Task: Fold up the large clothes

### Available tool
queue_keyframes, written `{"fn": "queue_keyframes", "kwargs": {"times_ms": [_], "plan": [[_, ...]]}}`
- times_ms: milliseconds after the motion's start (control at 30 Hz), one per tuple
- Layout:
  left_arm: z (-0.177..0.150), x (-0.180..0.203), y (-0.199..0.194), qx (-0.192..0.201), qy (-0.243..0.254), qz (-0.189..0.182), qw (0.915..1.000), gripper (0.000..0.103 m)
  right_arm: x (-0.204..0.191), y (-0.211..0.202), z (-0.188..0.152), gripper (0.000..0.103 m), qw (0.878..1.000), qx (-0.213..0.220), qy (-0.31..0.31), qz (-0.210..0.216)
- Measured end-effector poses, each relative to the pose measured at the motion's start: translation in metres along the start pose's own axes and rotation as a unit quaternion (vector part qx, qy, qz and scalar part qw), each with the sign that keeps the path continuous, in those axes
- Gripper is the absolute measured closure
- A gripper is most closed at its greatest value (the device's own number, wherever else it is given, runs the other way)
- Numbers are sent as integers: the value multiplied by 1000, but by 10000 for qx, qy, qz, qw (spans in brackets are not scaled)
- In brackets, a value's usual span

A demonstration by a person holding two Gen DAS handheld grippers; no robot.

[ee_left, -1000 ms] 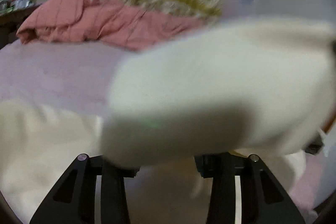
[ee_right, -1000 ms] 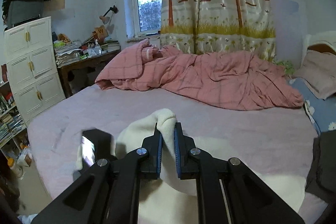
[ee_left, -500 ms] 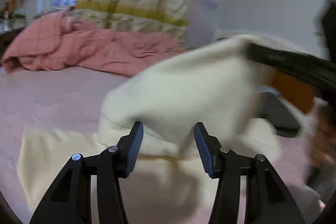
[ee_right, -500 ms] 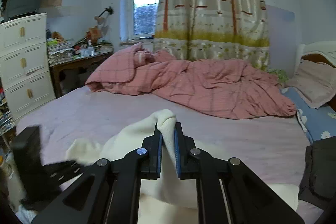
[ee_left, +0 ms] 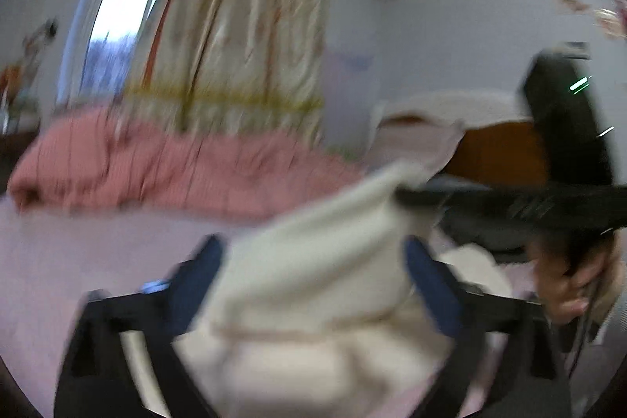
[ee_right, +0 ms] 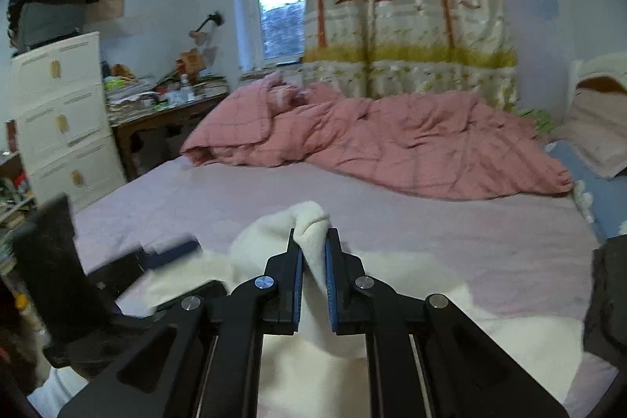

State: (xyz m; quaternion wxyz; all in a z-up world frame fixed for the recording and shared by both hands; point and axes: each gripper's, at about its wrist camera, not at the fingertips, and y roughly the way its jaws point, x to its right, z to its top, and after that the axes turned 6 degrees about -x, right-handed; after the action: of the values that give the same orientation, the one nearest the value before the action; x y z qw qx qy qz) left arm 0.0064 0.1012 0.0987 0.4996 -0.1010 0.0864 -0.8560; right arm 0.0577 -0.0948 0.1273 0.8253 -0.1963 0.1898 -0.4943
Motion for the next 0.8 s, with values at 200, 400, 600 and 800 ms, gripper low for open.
{"fn": "queue_keyframes", "kwargs": {"times_ms": [200, 400, 600, 800], "plan": [[-2, 20, 47, -571, 614, -137, 9964, 0, 9, -8, -11, 92, 9985, -258, 96, 464], [-11, 36, 83, -433, 1058, 524, 9921, 13, 20, -12, -15, 92, 9968, -379, 210, 666], [-12, 37, 93, -476, 940, -143, 9943, 88, 44, -25, -26, 91, 9970, -298, 319, 645], [-3, 18, 77, -306, 479, -158, 9983, 91, 68, -25, -63, 91, 9970, -460, 569, 256]]}}
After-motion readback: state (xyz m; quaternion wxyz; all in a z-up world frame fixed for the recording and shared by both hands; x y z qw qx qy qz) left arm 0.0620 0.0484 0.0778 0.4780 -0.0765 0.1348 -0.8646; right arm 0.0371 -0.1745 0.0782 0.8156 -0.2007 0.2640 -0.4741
